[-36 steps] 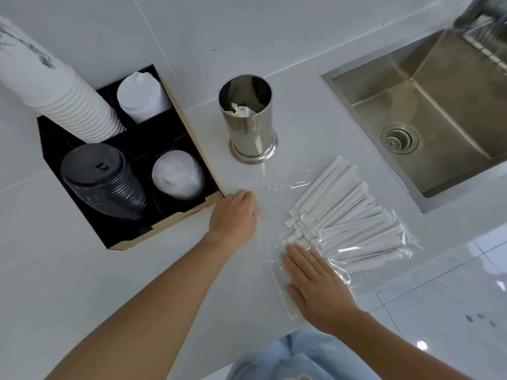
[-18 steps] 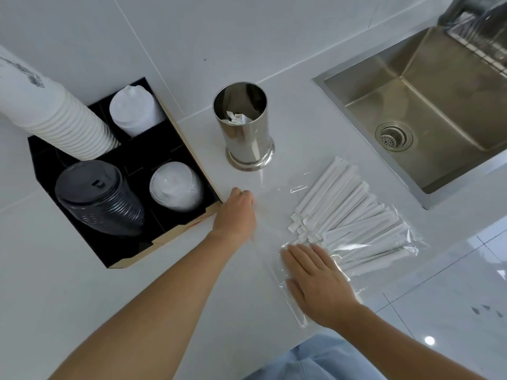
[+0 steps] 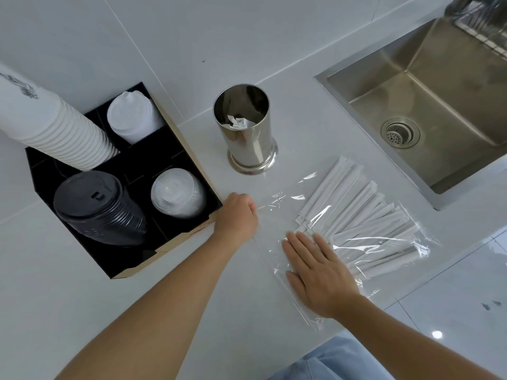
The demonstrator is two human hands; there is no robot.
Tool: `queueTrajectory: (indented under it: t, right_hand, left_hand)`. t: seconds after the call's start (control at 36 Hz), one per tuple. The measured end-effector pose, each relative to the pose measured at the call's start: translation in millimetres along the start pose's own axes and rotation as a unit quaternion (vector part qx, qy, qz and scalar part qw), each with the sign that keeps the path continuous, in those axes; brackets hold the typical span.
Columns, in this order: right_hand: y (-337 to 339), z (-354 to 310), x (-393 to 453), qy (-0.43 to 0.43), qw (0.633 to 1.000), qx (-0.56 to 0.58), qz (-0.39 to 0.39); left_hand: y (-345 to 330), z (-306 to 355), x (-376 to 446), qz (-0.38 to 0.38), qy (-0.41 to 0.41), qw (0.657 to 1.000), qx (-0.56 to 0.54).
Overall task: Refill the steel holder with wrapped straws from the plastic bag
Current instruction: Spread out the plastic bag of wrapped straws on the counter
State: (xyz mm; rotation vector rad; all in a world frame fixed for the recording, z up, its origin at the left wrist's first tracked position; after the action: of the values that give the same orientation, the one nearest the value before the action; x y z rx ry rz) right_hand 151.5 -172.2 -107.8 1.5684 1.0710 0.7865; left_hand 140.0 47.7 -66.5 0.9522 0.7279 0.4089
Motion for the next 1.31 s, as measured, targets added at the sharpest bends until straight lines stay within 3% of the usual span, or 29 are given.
queueTrajectory:
  t: [0.36, 0.83, 1.0, 1.11, 1.31]
  right_hand:
    - [-5, 2, 0, -0.001, 1.0, 0.01, 0.009]
    - [-2, 1, 0, -0.004, 1.0, 0.012, 0.018]
    - [-1, 0, 0, -0.004, 1.0, 0.008, 0.011]
    - [1, -1, 1, -0.007, 1.0, 0.008, -0.001]
    - [10, -5, -3, -0.049, 0.997, -0.027, -0.045]
  left_hand:
    - [5, -4, 5, -0.022, -0.019, 0.999, -0.025]
    - [7, -13, -9, 0.034, -0.058, 0.993, -0.099]
    - [12, -15, -11, -0.027, -0.062, 0.99, -0.122]
    - [15, -4, -11, -0.072, -0.093, 0.99, -0.076]
    - [18, -7, -18, -0.029, -0.123, 0.991, -0.044]
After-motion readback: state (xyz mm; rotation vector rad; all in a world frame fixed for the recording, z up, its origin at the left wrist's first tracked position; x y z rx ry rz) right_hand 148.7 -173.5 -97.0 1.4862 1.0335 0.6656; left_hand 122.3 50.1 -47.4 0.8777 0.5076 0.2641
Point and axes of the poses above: each hand's wrist, its own x-axis towards the middle knuckle, its own y-axis out of the back of the hand, z = x × y, the point moved 3 cm from there along x, towards the middle knuckle, and after that the axes turned 1 degree about x, right-handed, at the moved point
